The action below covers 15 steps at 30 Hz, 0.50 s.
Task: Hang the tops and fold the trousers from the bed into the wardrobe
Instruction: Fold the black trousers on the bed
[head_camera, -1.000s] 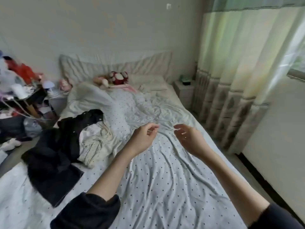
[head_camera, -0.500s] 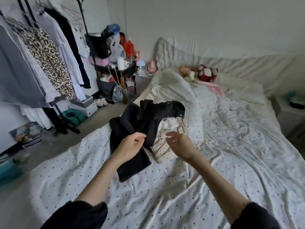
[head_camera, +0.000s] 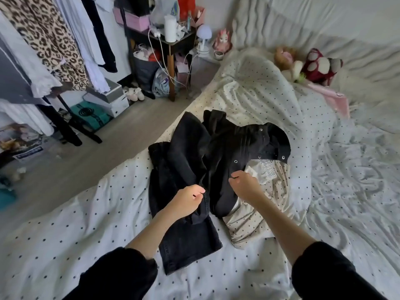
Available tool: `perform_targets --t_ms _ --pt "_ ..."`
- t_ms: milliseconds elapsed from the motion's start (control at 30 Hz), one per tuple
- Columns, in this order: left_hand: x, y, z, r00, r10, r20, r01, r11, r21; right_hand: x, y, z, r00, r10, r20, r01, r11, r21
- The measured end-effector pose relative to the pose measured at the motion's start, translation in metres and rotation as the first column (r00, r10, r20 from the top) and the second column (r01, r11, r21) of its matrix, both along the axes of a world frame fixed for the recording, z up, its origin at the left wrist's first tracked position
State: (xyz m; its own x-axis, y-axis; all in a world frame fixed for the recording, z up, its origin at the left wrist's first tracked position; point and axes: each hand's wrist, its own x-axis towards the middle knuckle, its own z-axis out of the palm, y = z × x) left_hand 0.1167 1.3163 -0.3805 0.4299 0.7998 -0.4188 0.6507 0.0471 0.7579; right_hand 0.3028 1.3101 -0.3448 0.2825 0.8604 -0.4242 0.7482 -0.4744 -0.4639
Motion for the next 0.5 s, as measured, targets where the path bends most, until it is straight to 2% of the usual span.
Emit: perform_targets --t_ms 200,333,500 --pt "0.021 0.04 -0.055 1.0 0.018 -0.025 -0.019 1.0 -0.024 0.019 0.055 -0.045 0.983 -0.156 0.094 0.155 0.988 0.019" --pt "0.035 0.054 -0.08 0.998 -0.03 -0.047 0.028 0.999 -0.034 0.029 0.077 -0.07 0.975 -0.203 0.09 0.202 0.979 0.019" --pt "0.054 0.06 -0.081 0.981 -0.087 -0.173 0.082 0.996 -0.034 0.038 0.088 -0.084 0.948 -0.314 0.061 0.309 0.948 0.069"
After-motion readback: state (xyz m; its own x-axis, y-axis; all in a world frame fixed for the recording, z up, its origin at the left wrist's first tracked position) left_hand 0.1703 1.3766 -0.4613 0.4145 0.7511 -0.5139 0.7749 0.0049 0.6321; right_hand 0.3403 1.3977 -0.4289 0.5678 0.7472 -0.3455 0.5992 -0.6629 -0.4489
